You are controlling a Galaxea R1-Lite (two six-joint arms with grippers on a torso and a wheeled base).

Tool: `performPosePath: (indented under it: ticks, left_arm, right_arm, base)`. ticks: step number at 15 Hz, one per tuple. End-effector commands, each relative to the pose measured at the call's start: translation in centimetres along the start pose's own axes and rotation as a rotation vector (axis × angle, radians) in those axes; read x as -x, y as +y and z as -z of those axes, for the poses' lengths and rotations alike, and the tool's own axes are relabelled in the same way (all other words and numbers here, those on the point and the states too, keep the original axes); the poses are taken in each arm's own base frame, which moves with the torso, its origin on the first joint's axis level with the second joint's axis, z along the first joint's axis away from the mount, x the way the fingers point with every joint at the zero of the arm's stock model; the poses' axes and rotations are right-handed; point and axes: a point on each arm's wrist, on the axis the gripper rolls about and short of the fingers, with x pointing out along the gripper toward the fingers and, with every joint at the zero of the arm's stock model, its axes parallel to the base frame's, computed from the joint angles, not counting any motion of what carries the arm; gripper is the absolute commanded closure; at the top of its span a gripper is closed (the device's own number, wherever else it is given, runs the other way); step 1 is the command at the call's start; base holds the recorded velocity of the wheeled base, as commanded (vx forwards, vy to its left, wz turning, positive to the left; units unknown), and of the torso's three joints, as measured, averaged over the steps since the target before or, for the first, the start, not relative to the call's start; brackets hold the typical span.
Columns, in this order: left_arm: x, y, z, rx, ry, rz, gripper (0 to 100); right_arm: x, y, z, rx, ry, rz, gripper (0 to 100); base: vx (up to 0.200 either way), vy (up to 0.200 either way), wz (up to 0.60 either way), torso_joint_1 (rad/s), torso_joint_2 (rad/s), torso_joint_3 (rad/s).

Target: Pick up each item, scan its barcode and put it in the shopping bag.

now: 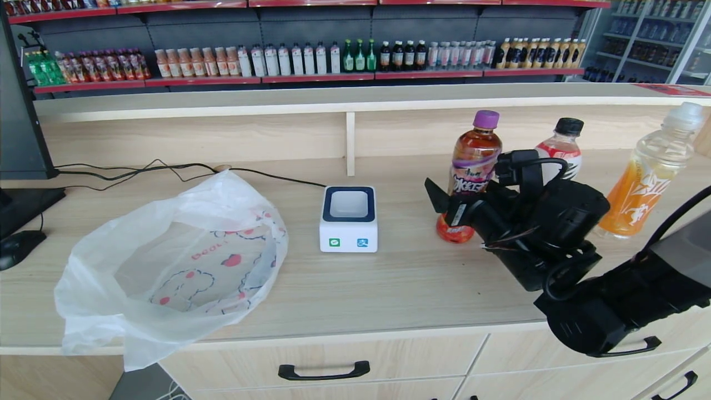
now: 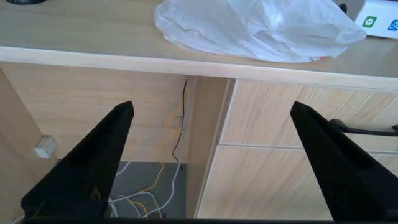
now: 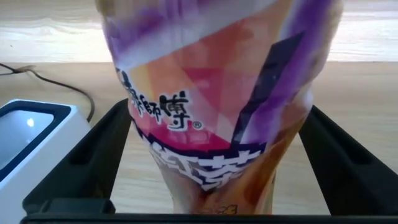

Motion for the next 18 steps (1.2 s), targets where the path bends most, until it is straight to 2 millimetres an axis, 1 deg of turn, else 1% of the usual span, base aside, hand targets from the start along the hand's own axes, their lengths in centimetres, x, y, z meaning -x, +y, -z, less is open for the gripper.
performPosePath:
  ticks: [1,6,11,17,18]
  left_arm:
    - [0.0,0.0,0.0,0.001,0.001,-0.001,0]
    - [0.0,0.0,0.0,0.003,0.000,-0.001,0]
    - [0.0,0.0,0.0,0.003,0.000,-0.001,0]
    - [0.0,0.0,0.0,0.001,0.000,-0.001,0]
    - [0.0,0.0,0.0,0.001,-0.002,-0.001,0]
  right_arm:
    - [-0.2,-0.2,-0.2,0.000,-0.004,0.004,0]
    - [-0.6,-0.2,-0.2,0.014,0.012,-0.013,0]
    - [-1.9,-0.4,-0.7,0.024,-0.010,-0.001,0]
    - [-1.9,-0.5,-1.0,0.024,-0.013,0.001,0]
    - [-1.9,-0.5,-0.9,0.025,-0.010,0.002,100]
  base:
    - [0.000,0.000,0.00,0.000,0.00,0.000]
    - [0.000,0.000,0.00,0.000,0.00,0.000]
    - [0.000,0.000,0.00,0.000,0.00,0.000]
    - [0.000,0.000,0.00,0.000,0.00,0.000]
    - [0.000,0.000,0.00,0.000,0.00,0.000]
